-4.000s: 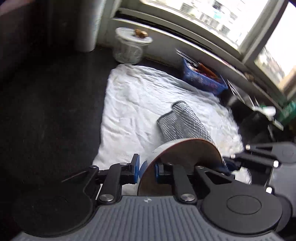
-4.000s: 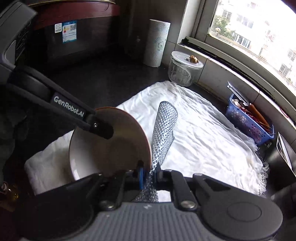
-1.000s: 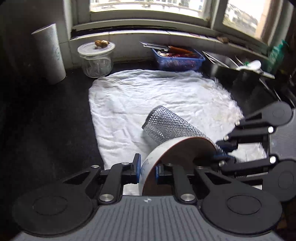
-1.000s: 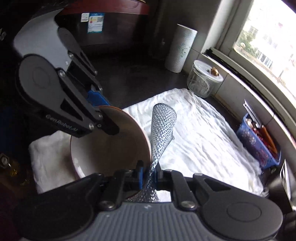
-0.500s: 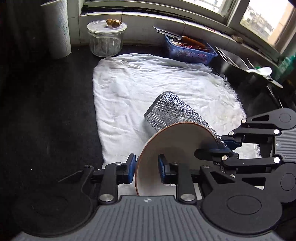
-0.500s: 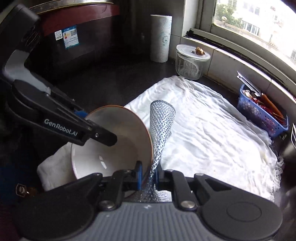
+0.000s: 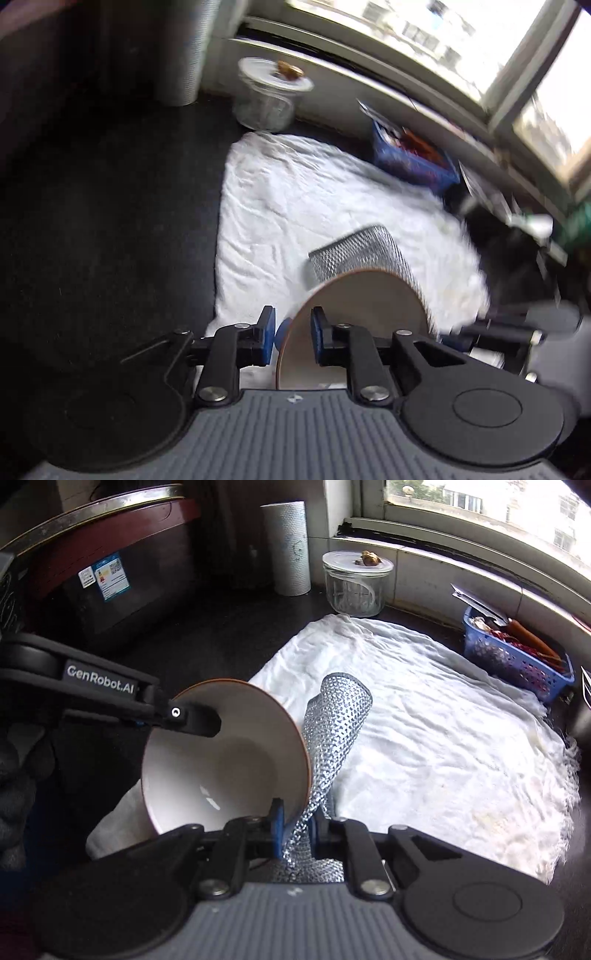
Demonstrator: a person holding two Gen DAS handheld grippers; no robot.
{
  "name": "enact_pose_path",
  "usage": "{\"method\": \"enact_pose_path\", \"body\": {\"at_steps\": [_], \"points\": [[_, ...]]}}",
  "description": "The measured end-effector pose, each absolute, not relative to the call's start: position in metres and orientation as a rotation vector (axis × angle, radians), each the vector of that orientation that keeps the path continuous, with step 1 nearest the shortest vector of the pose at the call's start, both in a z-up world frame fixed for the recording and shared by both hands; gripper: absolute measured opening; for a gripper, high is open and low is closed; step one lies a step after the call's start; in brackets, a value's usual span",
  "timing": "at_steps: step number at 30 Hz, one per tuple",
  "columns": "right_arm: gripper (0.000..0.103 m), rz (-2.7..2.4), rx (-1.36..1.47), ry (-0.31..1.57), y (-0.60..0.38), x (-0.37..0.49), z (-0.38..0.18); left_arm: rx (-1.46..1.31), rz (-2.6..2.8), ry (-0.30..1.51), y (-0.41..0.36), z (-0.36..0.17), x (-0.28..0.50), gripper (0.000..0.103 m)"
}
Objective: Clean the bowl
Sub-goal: 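Wipe the mesh cloth across the bowl's outer base while the left gripper tilts the bowl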
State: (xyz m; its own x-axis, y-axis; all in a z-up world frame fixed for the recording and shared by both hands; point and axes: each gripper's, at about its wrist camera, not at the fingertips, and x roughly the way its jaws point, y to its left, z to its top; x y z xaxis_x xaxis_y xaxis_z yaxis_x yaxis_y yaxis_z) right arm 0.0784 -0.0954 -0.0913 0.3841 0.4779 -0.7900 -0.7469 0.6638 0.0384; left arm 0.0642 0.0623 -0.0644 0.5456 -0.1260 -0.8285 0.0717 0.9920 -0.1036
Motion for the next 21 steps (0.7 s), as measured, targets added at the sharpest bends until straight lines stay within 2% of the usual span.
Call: {"method": "enact_pose_path", "body": {"at_steps": [4, 5, 6, 10, 12, 14, 17, 21], "points": [[0.019, 0.888, -0.6, 0.796, -0.078, 0.073, -0.085, 0.146, -0.186, 1.019, 0.051, -0.062, 0.07, 0.018], [0.019, 0.901, -0.644, 0.782, -0.075, 0.073, -0.085, 0.163, -0.182, 1.011, 0.049, -0.061, 0.069, 0.013], [0.017, 0.905, -0.626, 0.795, -0.075, 0.075, -0.084, 0.151, -0.17, 1.002, 0.05, -0.061, 0.068, 0.011], [0.018, 0.862, -0.309, 0.95, -0.094, 0.088, -0.093, -0.195, -0.058, 0.986, 0.073, -0.06, 0.065, 0.015], [0.018, 0.813, -0.211, 0.991, -0.099, 0.08, -0.105, -0.276, -0.005, 0.991, 0.075, -0.06, 0.063, 0.015], [0.022, 0.793, -0.169, 1.0, -0.101, 0.076, -0.109, -0.286, 0.019, 1.003, 0.074, -0.06, 0.063, 0.015], [0.021, 0.777, -0.108, 1.019, -0.106, 0.076, -0.11, -0.311, 0.026, 1.031, 0.078, -0.062, 0.068, 0.015], [0.019, 0.783, -0.071, 1.036, -0.11, 0.085, -0.103, -0.214, 0.022, 1.03, 0.071, -0.064, 0.08, 0.015]]}}
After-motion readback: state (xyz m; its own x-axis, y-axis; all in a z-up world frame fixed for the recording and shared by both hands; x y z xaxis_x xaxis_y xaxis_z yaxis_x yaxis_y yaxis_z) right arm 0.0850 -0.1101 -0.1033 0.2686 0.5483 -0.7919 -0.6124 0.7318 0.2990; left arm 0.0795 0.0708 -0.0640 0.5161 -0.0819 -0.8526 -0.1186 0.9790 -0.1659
